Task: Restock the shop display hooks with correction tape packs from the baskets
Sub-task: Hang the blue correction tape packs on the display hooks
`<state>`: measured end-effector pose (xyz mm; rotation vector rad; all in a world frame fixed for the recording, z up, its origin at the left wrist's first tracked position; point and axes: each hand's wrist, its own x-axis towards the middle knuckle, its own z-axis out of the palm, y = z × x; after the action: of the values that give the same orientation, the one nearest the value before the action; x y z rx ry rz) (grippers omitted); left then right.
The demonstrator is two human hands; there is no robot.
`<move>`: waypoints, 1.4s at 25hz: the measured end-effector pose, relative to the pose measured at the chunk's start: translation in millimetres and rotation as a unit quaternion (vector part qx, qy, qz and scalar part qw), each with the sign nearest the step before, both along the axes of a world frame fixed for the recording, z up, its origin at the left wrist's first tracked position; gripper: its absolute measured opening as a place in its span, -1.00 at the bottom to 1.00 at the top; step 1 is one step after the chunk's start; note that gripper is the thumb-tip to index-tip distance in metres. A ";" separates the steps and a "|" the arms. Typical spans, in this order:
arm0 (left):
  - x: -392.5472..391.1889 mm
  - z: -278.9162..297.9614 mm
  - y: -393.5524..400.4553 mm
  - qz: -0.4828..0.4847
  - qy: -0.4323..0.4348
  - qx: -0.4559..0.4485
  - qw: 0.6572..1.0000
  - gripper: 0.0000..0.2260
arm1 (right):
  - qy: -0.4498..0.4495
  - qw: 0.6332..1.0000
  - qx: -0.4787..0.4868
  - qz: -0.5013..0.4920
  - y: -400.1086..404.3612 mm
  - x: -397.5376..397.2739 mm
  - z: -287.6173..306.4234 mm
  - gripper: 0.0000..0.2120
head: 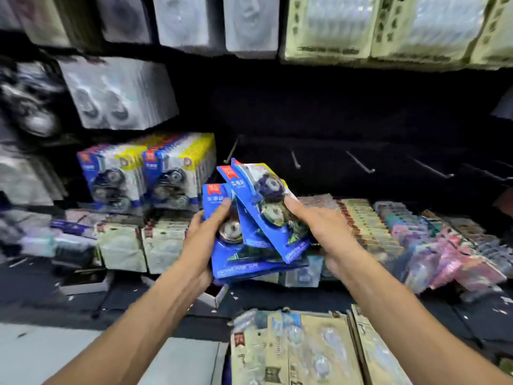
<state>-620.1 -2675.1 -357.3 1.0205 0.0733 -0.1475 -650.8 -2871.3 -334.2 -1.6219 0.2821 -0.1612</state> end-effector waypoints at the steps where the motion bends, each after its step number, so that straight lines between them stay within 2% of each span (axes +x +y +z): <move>1: 2.0 3.2 14.8 0.003 0.015 -0.012 1.000 -0.37 | -0.002 0.999 0.038 -0.013 18.0 5.8 1.7 -0.43; 3: 7.9 4.1 41.3 0.006 0.018 -0.024 1.000 -0.21 | -0.006 0.994 0.099 -0.033 51.0 13.9 5.7 -0.51; 6: 10.7 7.8 74.7 0.001 0.027 0.001 1.000 -0.36 | -0.001 0.991 0.128 -0.042 84.9 27.5 8.5 -0.68; 8: 10.5 9.7 91.1 -0.028 0.047 0.007 0.998 -0.42 | -0.003 0.991 0.125 -0.043 101.4 38.9 11.1 -0.68; 10: 13.6 9.6 104.8 -0.002 0.062 0.012 0.998 -0.48 | -0.016 0.993 0.111 -0.034 116.0 49.5 15.8 -0.67; 12: 17.4 10.3 119.2 0.039 0.075 0.014 0.996 -0.66 | -0.024 0.993 0.113 -0.005 131.6 56.7 18.9 -0.67; 18: 24.7 8.4 154.0 0.092 0.081 0.041 0.992 -0.77 | 0.044 0.987 0.131 0.076 167.8 83.9 10.6 -0.78; 23: 30.5 -3.4 175.3 0.121 0.085 0.054 0.987 -0.65 | 0.045 0.983 0.137 0.111 185.0 97.4 -3.5 -0.75; 27: 37.2 -8.6 188.7 0.192 0.074 0.045 0.978 -0.54 | 0.018 0.986 0.159 0.037 198.9 107.6 -10.7 -0.87; 29: 39.7 -8.0 199.4 0.284 0.061 0.040 0.956 -0.40 | -0.009 0.989 0.145 -0.007 198.8 113.2 -16.0 -0.85; 31: 43.5 -9.4 213.5 0.372 0.047 0.074 0.924 -0.23 | -0.051 0.994 0.086 -0.047 193.9 119.2 -19.6 -0.81; 33: 40.6 -6.0 225.2 0.418 0.043 0.101 0.902 -0.22 | -0.074 0.995 0.033 -0.056 193.5 124.3 -23.0 -0.78; 35: 34.4 0.6 230.8 0.447 0.027 0.075 0.891 -0.30 | -0.073 0.995 0.005 -0.060 199.6 127.7 -26.2 -0.80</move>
<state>-585.7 -2444.4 -356.7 1.0474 0.6033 0.6845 -523.0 -2671.7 -360.3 -1.5751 0.2665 -0.3686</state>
